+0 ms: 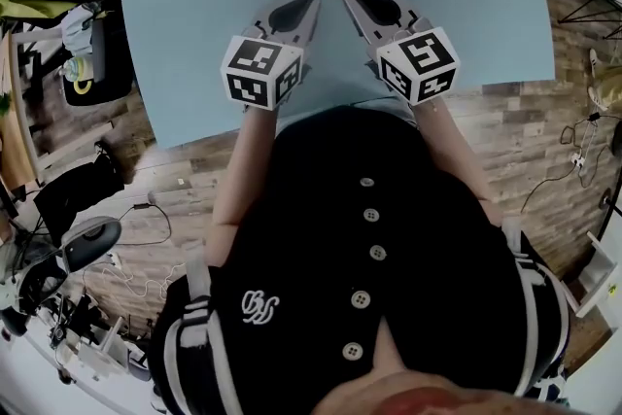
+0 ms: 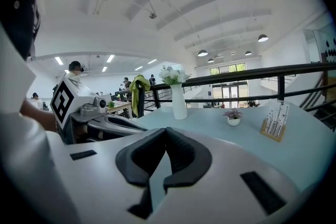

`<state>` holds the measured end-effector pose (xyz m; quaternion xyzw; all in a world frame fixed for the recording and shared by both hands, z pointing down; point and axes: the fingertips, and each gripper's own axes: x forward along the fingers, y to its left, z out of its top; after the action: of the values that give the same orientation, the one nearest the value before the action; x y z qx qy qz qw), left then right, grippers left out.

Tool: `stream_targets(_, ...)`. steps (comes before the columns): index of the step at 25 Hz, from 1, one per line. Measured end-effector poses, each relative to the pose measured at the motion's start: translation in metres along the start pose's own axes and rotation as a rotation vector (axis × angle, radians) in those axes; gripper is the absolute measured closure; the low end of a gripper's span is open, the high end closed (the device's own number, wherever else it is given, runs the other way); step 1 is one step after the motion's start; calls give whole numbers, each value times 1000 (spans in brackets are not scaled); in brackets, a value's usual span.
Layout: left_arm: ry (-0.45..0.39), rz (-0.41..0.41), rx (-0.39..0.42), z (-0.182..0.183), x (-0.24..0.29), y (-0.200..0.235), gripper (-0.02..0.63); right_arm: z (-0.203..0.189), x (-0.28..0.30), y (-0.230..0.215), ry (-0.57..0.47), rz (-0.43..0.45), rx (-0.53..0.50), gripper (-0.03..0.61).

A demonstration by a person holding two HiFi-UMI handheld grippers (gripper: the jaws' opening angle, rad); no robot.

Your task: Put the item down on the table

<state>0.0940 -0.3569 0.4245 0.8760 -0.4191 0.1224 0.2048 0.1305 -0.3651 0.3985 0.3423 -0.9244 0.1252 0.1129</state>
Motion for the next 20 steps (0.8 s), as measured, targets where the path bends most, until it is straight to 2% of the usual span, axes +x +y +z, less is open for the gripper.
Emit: stream_targets(20,34,-10,-7,-7,5,16,604,-14,18,0,82,4,-2,566)
